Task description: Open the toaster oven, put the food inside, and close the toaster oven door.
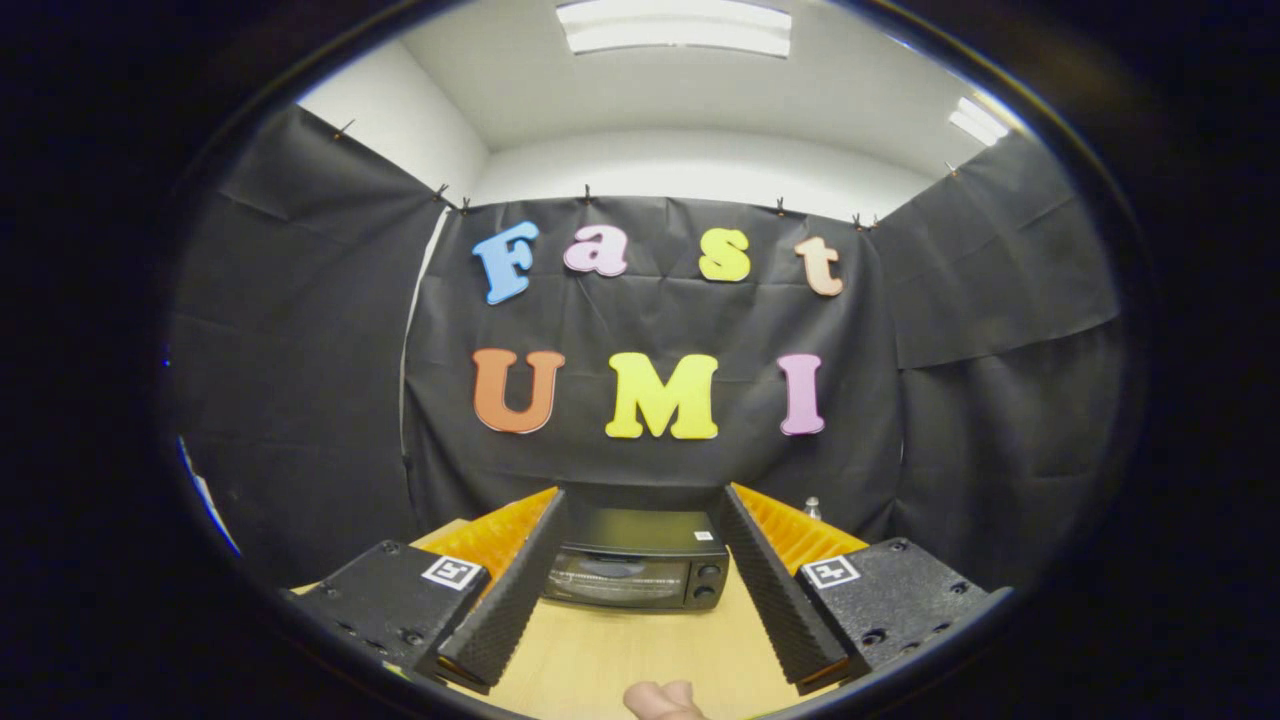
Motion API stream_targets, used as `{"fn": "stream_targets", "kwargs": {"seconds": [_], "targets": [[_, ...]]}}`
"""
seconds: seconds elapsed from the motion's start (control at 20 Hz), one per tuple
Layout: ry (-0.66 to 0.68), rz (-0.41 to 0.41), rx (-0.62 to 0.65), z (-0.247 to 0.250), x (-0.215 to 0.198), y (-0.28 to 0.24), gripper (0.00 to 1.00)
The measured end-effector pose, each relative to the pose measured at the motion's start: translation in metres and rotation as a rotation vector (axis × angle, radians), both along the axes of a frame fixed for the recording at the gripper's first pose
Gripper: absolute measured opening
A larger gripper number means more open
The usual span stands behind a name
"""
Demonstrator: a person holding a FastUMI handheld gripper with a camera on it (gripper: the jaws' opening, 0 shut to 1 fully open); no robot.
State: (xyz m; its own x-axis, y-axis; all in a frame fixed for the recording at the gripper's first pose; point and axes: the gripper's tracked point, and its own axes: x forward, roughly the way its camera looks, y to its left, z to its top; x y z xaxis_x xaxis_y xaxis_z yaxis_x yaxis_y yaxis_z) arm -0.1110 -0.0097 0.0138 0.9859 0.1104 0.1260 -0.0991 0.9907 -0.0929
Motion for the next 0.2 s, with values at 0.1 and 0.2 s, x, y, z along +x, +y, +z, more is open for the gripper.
{"fn": "stream_targets", "kwargs": {"seconds": [0.1, 0.2], "targets": [[0.011, 0.012, 0.003, -0.006, -0.004, 0.004, 1.00], [0.030, 0.026, 0.010, -0.013, -0.005, 0.006, 1.00]]}}
